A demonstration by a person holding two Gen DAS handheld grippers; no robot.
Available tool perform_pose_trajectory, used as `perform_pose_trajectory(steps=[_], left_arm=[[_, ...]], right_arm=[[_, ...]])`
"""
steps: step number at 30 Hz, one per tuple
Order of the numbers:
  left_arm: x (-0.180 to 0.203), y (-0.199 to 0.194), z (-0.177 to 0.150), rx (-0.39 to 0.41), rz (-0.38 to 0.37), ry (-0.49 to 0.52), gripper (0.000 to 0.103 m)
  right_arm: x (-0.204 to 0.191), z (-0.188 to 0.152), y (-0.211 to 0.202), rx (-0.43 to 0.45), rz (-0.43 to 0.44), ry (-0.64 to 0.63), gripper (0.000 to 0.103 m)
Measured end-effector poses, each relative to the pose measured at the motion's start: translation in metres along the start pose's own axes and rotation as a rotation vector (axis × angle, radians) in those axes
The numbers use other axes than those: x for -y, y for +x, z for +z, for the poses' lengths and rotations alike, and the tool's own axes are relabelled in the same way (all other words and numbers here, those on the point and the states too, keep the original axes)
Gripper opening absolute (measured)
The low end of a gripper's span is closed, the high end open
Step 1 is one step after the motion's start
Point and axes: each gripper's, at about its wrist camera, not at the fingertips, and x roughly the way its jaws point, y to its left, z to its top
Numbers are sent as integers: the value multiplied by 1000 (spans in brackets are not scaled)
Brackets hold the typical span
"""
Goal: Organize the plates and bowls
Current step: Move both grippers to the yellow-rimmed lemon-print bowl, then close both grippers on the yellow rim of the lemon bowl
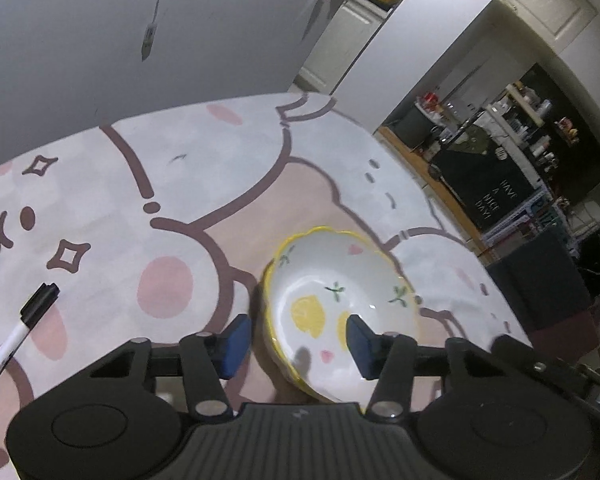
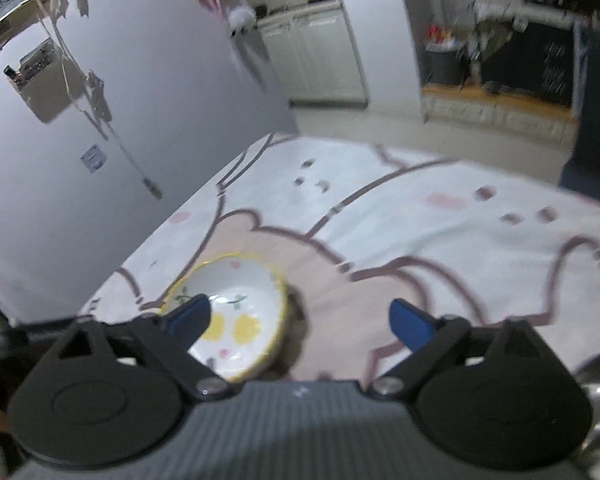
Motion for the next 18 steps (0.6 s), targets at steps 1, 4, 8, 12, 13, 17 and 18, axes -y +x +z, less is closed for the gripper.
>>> perform_pose_trajectory(steps=[1, 4, 8, 12, 13, 17, 18], left_arm=[[-2, 4, 1, -5, 3, -5, 49], [-6, 14, 3, -33, 13, -8, 41], [-7, 25, 6, -53, 18, 10, 33], [-6, 35, 8, -61, 29, 22, 22], [-6, 37, 8, -61, 33, 23, 22], [-5, 42, 10, -63, 48, 28, 22], [-5, 43, 10, -65, 50, 31, 22]], right_arm=[[-1, 3, 10, -22, 15, 10, 85], [-5, 2, 33, -77, 28, 22, 77], [-11, -2, 58, -115, 34, -23, 55], [-13, -3, 74, -142, 24, -41, 47], [-14, -3, 77, -146, 19, -43, 44], [-14, -2, 85, -157, -37, -50, 34], [-14, -1, 87, -164, -36, -52, 34]])
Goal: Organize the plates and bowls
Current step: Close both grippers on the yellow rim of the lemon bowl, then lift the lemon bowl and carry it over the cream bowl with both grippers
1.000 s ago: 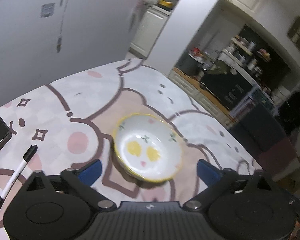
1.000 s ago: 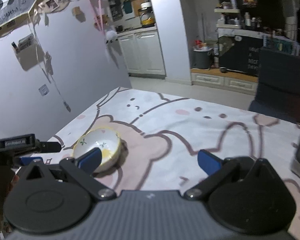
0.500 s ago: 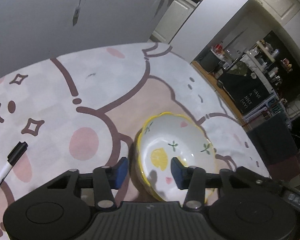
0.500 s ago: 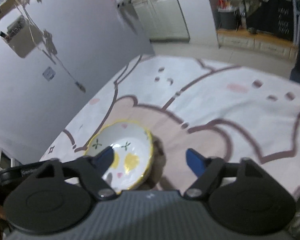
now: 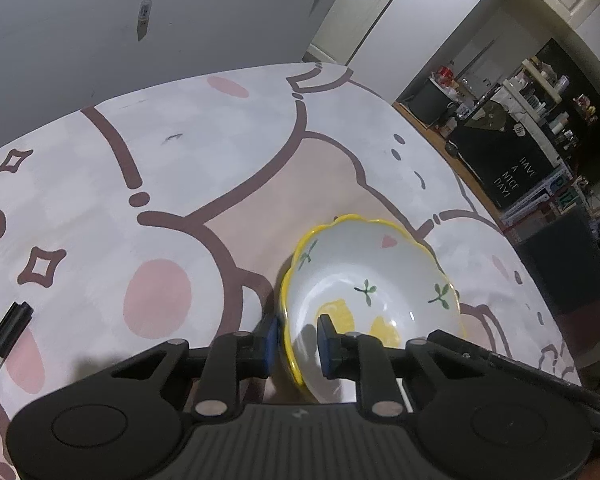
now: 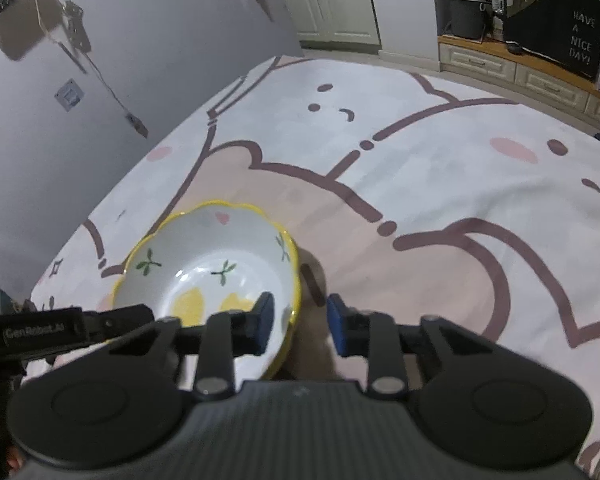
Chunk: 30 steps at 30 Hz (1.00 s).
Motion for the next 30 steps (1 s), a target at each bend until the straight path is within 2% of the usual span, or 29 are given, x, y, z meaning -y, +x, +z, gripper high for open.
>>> perform_pose_trajectory(steps=[2, 3, 4, 5, 9, 15, 20, 25, 30], left_arm=[[-2, 3, 1, -5, 8, 0, 18], [-2, 5, 2, -7, 14, -2, 12], [-4, 7, 3, -9, 18, -6, 10], [-6, 8, 4, -11, 9, -13, 11], [-7, 10, 5, -19, 3, -13, 11], [-11, 13, 5, -13, -16, -34, 11], [-5, 11, 1, -2, 6, 11, 11], [3, 8, -3, -19, 26, 35, 11], [16, -3, -13, -24, 9, 84, 11]], right_arm=[[0, 1, 3, -6, 5, -4, 34], [1, 1, 4, -3, -3, -4, 34], [1, 2, 5, -3, -12, -4, 30], [2, 2, 6, -5, -11, 0, 22], [2, 4, 14, -29, 18, 32, 12], [1, 7, 26, -43, 15, 87, 13], [-6, 4, 23, -36, -15, 43, 12], [-5, -3, 17, -37, -26, 61, 12], [-8, -14, 2, -27, -58, 21, 12]])
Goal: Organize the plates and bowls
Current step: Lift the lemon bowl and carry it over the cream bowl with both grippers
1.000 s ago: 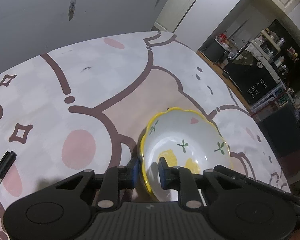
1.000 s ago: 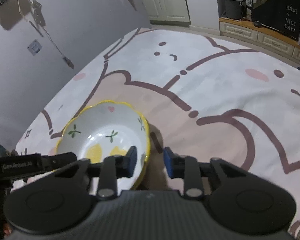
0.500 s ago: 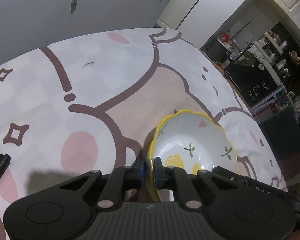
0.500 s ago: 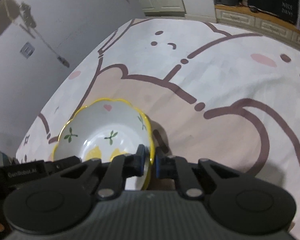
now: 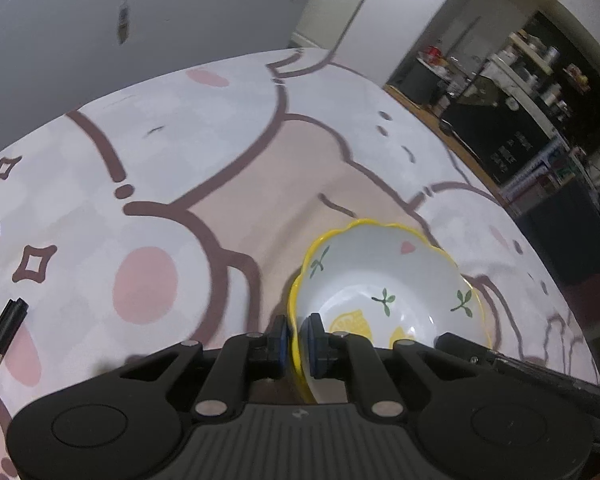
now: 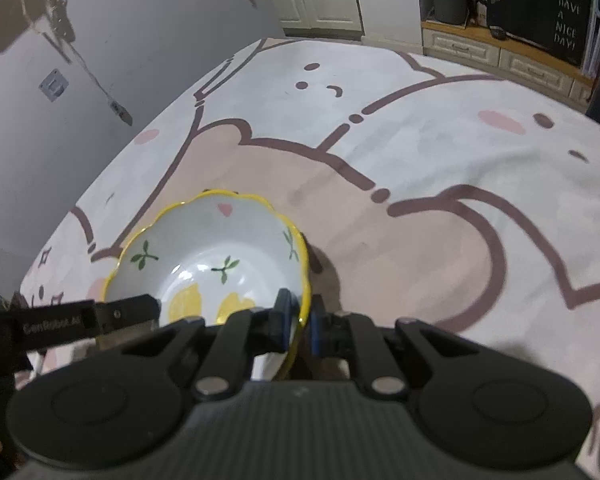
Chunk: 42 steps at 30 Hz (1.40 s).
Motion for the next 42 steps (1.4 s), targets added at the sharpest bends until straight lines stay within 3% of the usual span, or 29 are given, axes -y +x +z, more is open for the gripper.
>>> perform_pose_trajectory(steps=[18, 33, 42], left_arm=[[81, -86, -56, 57, -158, 175, 10], [144, -147, -129, 81, -307, 322, 10], [194, -158, -181, 55, -373, 496, 10]], right_arm=[[39, -55, -129, 146, -63, 66, 12], [70, -140, -248, 270, -170, 153, 12], [105, -204, -303, 327, -232, 253, 12]])
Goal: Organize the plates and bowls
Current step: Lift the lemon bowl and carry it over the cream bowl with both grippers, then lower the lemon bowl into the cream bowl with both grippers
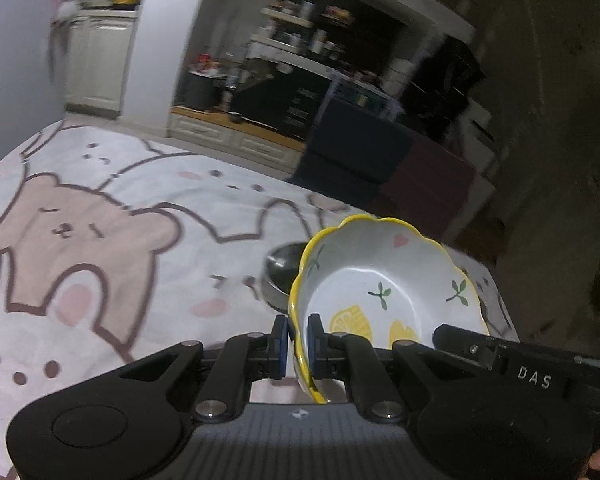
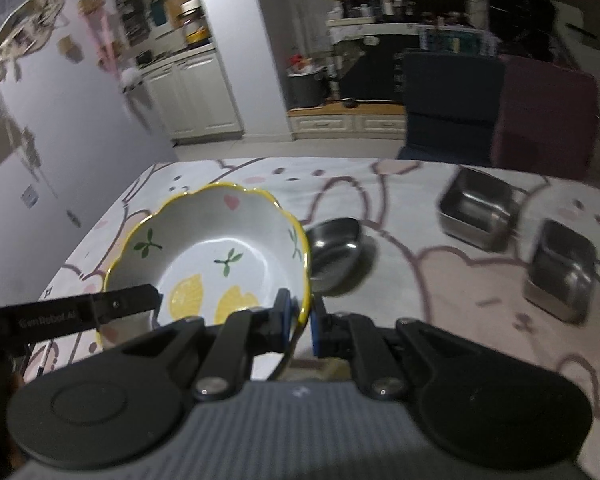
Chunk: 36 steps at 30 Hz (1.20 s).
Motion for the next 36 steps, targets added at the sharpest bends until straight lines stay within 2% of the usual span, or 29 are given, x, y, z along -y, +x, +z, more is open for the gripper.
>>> perform_pose_trajectory(steps=[9, 16, 26, 36], left_arm=[[47, 27, -23, -69, -59, 133, 11], [63, 54, -36, -142, -97, 172, 11], [76, 94, -58, -277, -107, 241, 12], [86, 115, -72, -353, -101, 310, 15]], right_arm=[[60, -37, -29, 6, -51, 112, 12], [88, -54, -34, -17, -100, 146, 12], [110, -62, -17, -116, -152, 134, 12], [118, -71, -2, -195, -210, 102, 12]])
